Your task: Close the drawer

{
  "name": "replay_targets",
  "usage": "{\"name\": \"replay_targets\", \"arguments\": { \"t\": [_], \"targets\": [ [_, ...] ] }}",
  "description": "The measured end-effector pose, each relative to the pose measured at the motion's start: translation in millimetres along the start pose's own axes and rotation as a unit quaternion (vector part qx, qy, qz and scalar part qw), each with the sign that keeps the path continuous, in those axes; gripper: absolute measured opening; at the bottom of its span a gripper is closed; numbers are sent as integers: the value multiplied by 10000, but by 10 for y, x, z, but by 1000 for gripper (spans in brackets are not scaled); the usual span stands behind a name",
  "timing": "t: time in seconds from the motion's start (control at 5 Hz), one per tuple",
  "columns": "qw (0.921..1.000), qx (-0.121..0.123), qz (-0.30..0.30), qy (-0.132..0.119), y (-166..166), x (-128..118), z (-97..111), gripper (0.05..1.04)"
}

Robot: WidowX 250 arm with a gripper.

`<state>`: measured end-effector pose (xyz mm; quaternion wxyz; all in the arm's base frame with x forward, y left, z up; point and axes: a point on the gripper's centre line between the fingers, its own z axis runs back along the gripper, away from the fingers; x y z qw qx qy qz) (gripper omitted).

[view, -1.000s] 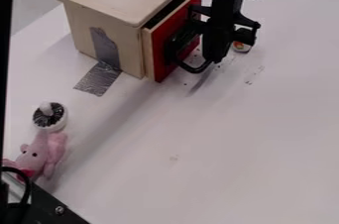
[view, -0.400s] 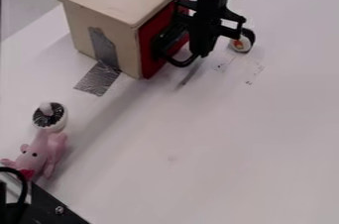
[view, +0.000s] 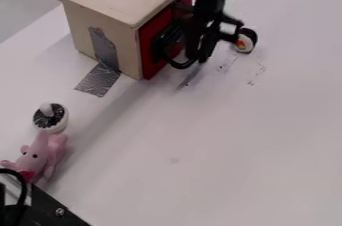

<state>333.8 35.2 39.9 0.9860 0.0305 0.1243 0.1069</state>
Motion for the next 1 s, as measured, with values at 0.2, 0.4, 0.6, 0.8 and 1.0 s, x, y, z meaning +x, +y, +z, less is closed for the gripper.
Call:
{"name": "replay_targets", "arguments": {
  "t": [0.2, 0.4, 0.6, 0.8, 1.0],
  "targets": [
    [9995, 84, -68, -296, -27, 134, 242, 609],
    [9975, 246, -312, -582, -176, 204, 399, 906],
    [9938, 237, -645, -874, -379, 189, 659, 1005],
    [9909, 110, -886, -1005, -502, 180, 730, 999],
    [9859, -103, -1212, -1147, -770, 152, 801, 999]
  ]
}}
